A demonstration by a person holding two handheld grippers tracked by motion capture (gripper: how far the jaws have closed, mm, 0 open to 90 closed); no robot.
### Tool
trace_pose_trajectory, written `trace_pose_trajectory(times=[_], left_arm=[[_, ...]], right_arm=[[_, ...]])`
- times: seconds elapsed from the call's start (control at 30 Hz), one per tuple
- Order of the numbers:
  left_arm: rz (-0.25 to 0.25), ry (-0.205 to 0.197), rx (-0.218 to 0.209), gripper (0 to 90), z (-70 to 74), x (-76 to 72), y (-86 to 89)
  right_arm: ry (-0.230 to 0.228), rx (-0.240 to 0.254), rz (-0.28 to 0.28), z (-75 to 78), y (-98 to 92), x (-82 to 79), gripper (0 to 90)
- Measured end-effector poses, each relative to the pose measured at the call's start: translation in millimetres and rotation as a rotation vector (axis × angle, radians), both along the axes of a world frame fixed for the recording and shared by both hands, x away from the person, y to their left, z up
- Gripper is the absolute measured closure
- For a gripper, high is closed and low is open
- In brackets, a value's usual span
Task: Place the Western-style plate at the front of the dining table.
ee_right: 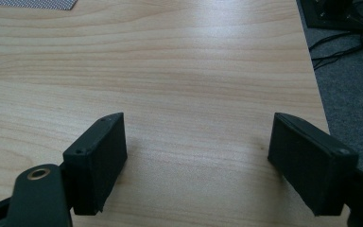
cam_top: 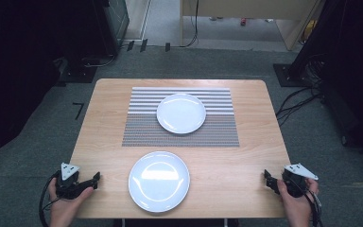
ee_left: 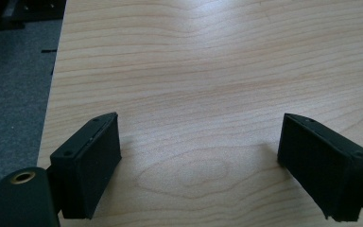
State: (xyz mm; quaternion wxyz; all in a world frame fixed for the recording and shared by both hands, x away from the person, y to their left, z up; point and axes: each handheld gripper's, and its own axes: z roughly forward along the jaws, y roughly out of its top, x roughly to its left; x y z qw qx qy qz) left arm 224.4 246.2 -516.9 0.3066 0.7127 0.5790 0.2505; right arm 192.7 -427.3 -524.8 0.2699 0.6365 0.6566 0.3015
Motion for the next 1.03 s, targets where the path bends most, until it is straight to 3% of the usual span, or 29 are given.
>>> trace_pose_trajectory(times=[1.03], left_arm=[[-0.006, -0.007, -0.003, 13.9, -0.8, 0.6, 0.3]], right_arm=[[0.002, 0.001, 0.007, 0.0, 0.2, 0.0, 18.6]])
